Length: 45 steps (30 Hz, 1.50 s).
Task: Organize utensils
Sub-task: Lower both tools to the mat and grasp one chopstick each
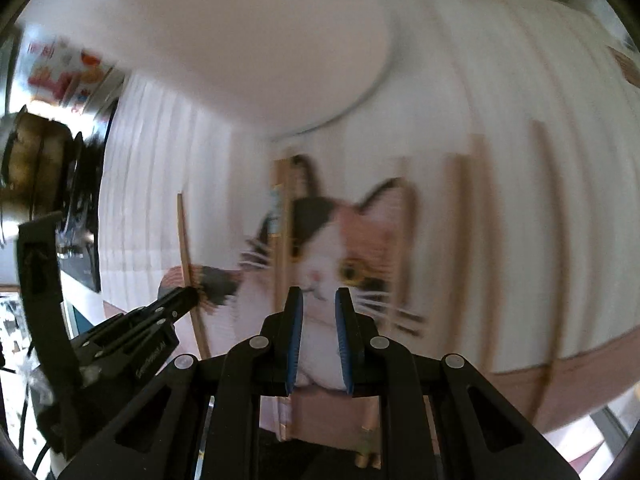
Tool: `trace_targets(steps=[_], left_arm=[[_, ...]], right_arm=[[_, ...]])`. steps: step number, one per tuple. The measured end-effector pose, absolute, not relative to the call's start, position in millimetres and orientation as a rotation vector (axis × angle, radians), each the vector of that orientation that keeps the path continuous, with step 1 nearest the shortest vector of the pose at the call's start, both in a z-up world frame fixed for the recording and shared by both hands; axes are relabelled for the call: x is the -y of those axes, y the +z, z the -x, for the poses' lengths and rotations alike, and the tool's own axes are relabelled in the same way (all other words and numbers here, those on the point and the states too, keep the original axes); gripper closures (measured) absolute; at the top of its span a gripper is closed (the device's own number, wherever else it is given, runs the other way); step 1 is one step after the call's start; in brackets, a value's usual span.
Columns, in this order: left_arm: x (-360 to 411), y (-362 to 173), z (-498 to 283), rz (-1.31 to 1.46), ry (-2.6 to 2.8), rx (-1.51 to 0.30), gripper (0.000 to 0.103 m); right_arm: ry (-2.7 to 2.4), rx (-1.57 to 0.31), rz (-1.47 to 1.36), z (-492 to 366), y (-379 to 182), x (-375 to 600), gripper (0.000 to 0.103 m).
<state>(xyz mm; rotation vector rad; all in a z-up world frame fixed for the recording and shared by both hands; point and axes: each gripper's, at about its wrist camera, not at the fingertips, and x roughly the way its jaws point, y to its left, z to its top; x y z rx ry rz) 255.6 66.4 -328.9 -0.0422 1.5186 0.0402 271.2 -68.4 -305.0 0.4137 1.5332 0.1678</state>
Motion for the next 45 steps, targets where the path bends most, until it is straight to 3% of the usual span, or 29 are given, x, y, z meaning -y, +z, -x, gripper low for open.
trace_targets(steps=[6,8,14,27,45], left_arm=[[-89,-330,-245,0.059,0.044,-1.511,0.098],[-89,-331,-243,0.058,0.044,-1.508,0.098],[-75,-327,-246,0.058,0.047,-1.511,0.098],[-48,-325,-250,0.041,-0.015,-1.530,0.097],[-27,-326,-253,-0.056,-0.054,-1.521,0.096]], right_arm=[[0.169,-1.554,-0.266,-279,-313,31,0.086],[0.150,-1.553,-0.194,-279,-314,26,0.092],[0.128,-1.560,-0.103,-281,-315,11,0.096],[0.095,-1.615,-0.117,-280,-321,44,0.095],[0.075,-1.553,0.090,-252,-322,5,0.096]])
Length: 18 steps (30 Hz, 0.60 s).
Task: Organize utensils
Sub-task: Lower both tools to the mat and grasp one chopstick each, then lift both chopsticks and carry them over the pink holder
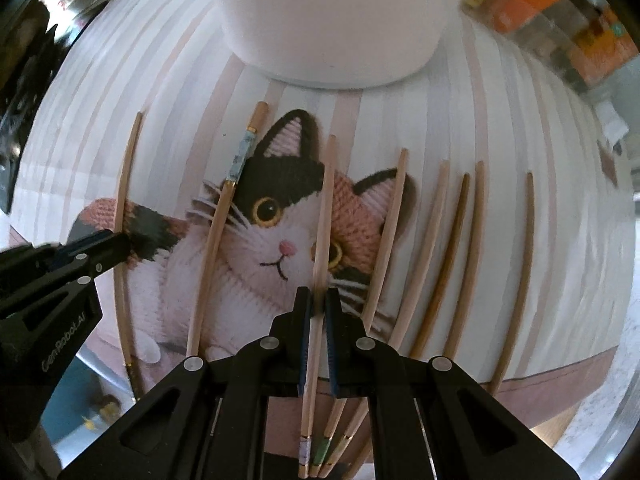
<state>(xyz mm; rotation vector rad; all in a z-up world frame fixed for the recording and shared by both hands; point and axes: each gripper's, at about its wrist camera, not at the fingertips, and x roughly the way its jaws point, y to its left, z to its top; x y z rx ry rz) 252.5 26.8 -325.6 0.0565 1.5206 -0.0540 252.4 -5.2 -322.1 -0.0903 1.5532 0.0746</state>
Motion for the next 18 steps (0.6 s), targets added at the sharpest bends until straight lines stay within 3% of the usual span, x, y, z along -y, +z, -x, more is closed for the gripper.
trace_targets(steps=[8,18], left_arm=[[-35,-315,-250,0.000,-0.014,-1.486,0.098],[-41,-233,-243,0.043,0.004,-1.262,0.098]], right_arm=[[0.048,-1.535,-0.017,-246,-314,11,0.096],[0.011,-1.316,-0.178,-239,-248,52,0.096]])
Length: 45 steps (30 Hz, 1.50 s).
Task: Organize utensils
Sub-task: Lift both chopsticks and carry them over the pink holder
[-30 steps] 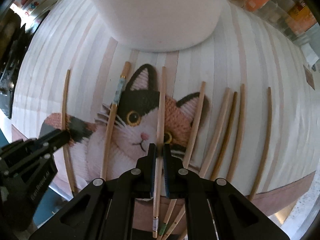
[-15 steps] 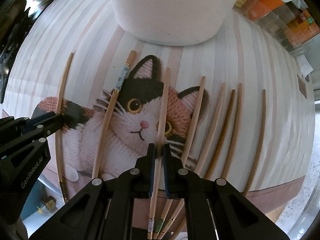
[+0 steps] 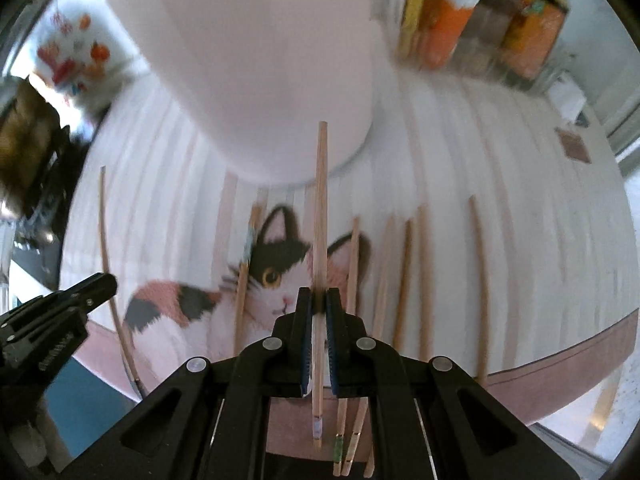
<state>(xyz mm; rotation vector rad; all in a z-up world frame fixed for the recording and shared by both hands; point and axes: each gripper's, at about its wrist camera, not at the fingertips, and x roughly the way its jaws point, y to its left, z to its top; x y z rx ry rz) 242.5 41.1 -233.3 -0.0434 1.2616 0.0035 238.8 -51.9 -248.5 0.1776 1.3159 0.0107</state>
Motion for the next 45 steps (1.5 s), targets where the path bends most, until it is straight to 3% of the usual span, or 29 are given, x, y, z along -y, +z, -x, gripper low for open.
trace_targets(steps=[9,17,24,31,45], left_arm=[[-66,-143,-253,0.160,-0.021,-1.047,0.098],[-78,-20,-266,0.290,-0.093,-0.802,0.098],[-71,32,-309,0.393,-0.146,-0.709,0.098],[-44,25,-375,0.453,-0.161,-0.680,0.098],[4,-53,-439,0.281,-0.091,-0.709,0.098]], right_arm=[[-0.029,-1.090,-0.266,-240,-175,82,0.096],[0.011,-0.884,-0.380,-254,-82,105,0.096],[0.071,-0.767,-0.518,-290,-4,139,0.096],[0.030,-0.704,-0.514,-354,16,149,0.096],[-0.003,-0.768,-0.433,-425,-23,136,0.096]])
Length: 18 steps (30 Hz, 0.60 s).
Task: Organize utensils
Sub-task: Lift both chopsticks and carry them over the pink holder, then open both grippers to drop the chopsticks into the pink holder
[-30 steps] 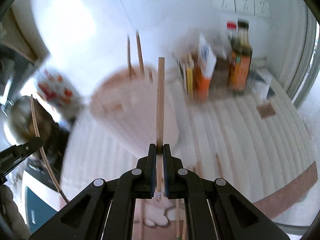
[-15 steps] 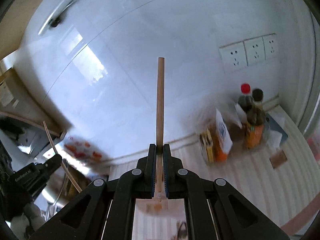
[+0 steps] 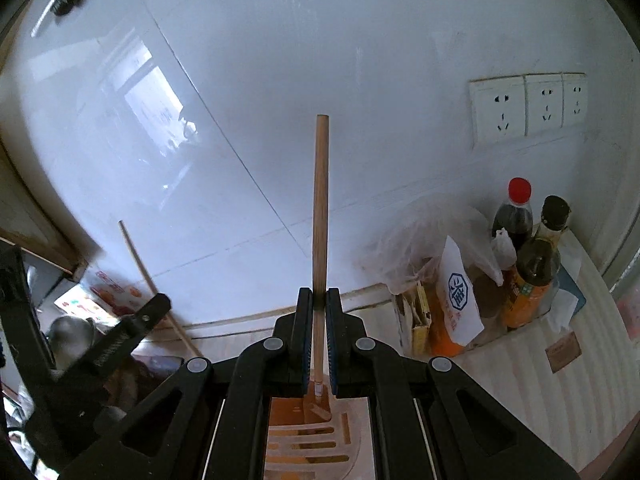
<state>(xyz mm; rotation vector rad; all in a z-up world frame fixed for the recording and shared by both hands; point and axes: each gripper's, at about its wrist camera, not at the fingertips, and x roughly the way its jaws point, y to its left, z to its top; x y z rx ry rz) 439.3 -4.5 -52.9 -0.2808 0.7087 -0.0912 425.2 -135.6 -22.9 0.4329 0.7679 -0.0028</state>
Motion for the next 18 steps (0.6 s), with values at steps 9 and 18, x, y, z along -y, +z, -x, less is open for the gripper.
trace_targets(steps=[9,18], left_arm=[[5,-65,-438,0.247,-0.140,-0.793,0.098],[-1,-43,-407,0.172,-0.151,-0.884,0.040]], right_arm=[[0.039,-0.844,-0.401,-431,-45,132,0.096],[0.103,-0.971,-0.439,-433,-60,130,0.086]])
